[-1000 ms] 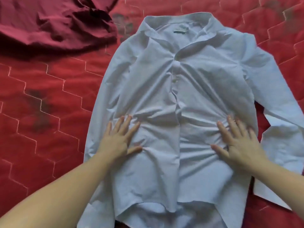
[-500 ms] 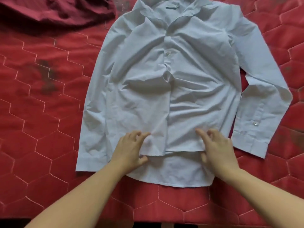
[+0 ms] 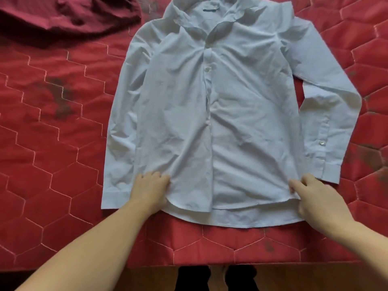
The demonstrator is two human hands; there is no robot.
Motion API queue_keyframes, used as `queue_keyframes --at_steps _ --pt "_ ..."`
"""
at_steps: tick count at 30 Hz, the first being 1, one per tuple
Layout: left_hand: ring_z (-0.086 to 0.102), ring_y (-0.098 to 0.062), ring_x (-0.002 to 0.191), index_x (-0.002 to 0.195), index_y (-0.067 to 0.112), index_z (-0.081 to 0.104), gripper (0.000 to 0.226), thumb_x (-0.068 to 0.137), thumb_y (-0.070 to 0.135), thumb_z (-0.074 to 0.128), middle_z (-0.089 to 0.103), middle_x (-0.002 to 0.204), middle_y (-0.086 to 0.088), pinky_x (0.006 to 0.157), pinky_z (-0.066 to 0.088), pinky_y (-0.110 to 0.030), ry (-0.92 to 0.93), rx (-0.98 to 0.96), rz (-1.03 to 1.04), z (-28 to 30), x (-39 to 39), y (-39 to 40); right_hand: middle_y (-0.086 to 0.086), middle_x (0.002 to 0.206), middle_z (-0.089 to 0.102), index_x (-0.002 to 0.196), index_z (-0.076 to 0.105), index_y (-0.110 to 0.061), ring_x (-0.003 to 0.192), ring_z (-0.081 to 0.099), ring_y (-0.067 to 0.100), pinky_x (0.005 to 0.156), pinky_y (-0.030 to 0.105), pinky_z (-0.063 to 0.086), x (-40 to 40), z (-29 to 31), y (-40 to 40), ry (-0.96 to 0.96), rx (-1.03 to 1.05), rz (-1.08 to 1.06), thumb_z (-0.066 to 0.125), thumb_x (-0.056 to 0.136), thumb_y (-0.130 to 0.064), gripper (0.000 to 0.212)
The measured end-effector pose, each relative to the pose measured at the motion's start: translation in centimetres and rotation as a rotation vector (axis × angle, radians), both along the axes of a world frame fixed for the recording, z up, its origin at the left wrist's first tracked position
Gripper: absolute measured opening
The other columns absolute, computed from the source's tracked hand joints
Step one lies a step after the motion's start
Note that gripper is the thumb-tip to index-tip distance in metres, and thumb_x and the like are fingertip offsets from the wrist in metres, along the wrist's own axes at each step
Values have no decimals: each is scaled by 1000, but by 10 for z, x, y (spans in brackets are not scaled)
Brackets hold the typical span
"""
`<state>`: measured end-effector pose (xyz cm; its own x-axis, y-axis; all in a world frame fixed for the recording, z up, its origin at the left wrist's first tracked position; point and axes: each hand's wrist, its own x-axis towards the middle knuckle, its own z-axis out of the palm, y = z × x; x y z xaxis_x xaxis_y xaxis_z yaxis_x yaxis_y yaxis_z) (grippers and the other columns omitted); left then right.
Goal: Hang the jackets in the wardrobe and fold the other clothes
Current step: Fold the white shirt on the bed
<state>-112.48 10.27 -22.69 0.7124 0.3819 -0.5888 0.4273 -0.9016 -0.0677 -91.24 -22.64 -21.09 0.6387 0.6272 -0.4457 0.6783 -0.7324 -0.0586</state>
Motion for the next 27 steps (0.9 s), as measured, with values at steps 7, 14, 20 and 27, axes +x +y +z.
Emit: queue_keyframes --at_steps 7,14,20,27 --pt "42 -21 111 123 32 40 66 65 54 62 47 122 4 91 36 -37 -281 -357 -295 -5 60 -80 1 95 57 102 54 -17 82 60 34 60 36 37 -20 -14 43 121 97 8 58 81 -13 21" --pt "48 -26 109 121 21 44 45 83 41 56 54 120 -2 90 29 -40 -198 -195 -282 -9 81 -122 -1 98 57 98 45 -23 86 59 32 61 36 42 -21 -14 11 152 52 -126 52 86 -22 15" --pt "55 -29 91 96 15 53 21 79 4 49 65 92 -6 80 30 -36 -226 -283 -464 2 87 -138 3 78 62 82 37 -20 73 59 38 62 40 45 -2 -8 -21 130 18 -230 54 82 -25 18" --pt "59 -33 89 102 13 52 12 95 16 44 67 95 -10 74 31 -35 -202 -409 -508 -7 87 -159 -4 55 41 68 33 -21 57 49 35 53 35 33 3 -3 -52 85 -23 -242 58 75 -14 27"
